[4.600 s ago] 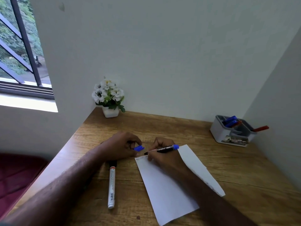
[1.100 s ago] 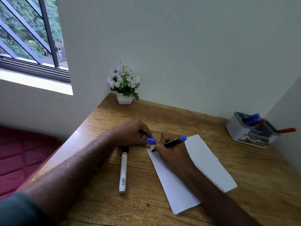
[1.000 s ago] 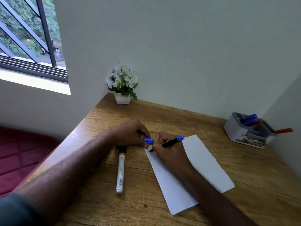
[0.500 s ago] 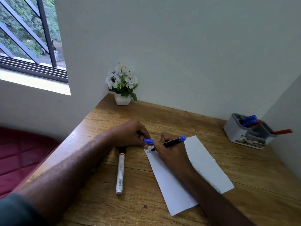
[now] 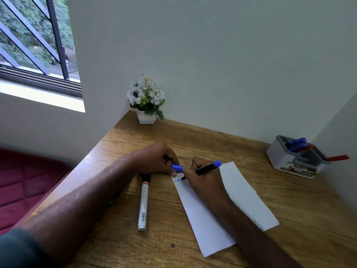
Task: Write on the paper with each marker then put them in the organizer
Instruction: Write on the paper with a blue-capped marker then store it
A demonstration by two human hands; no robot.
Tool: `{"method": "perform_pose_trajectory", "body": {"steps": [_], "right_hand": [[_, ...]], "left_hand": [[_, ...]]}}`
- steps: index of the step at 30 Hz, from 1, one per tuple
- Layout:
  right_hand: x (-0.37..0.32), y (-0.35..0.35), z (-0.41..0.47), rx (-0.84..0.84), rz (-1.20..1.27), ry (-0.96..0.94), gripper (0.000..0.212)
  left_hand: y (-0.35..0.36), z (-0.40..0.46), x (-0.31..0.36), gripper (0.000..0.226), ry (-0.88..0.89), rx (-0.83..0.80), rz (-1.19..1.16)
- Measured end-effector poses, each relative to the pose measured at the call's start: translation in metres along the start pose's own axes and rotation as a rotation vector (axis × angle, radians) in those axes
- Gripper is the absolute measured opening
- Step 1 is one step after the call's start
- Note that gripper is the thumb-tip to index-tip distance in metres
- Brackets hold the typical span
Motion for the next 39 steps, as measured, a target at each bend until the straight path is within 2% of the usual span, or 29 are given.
{"method": "perform_pose_trajectory", "body": {"steps": [16, 21, 39], "right_hand": [[0.0035, -0.0014, 0.0015, 0.019, -0.021, 0.012, 0.041], [0.0016, -0.0008, 0.0009, -0.002, -0.013, 0.005, 0.048], [0.0028, -0.0043, 0.0001, 0.025, -0.031, 0.043, 0.045]], "left_hand": [[-0.0007, -0.0016, 0.0024, 0.036, 0.001, 0.008, 0.003], [-0.0006, -0.0013, 0.0014, 0.037, -0.001, 0.001, -0.002], [-0.0004, -0.0003, 0.0006, 0.038, -0.004, -0.004, -0.008]]}}
Point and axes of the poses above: each hand's wrist, its own z-axis towards the middle knuckle, its own y-axis out of the palm, x = y × z, the point moved 9 cm from there along z, towards the middle knuckle, and after that the axes turned 8 degrees about -x, right-handed, at the moved point
